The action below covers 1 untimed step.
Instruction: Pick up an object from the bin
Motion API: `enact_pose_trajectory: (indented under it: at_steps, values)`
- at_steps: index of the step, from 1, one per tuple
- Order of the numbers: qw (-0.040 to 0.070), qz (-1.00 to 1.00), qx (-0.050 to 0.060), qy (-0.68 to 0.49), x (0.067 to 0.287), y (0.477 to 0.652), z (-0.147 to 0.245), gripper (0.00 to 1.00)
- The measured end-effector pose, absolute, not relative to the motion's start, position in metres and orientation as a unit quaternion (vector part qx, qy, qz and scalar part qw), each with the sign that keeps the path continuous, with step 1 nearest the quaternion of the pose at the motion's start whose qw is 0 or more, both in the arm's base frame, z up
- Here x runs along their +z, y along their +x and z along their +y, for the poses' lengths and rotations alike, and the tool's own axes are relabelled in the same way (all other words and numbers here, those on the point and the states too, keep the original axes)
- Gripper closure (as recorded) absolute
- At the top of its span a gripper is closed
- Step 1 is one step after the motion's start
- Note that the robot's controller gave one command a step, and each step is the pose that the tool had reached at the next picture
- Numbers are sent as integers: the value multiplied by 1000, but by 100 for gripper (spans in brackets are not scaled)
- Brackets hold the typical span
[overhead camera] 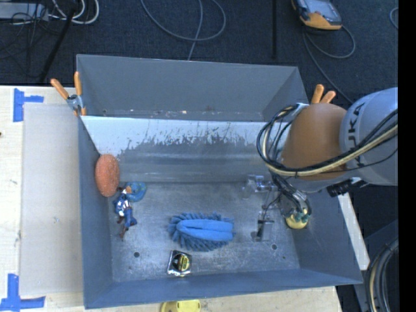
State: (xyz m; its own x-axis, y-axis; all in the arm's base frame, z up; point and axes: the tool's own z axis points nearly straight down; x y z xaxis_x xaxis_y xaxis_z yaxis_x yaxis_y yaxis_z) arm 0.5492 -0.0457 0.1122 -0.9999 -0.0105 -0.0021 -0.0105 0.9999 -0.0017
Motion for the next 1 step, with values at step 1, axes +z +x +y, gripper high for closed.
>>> enact_pose_trajectory:
  at_steps: [1]
  values:
    - [-3, 1000, 2, 17, 91, 543, -16, 0]
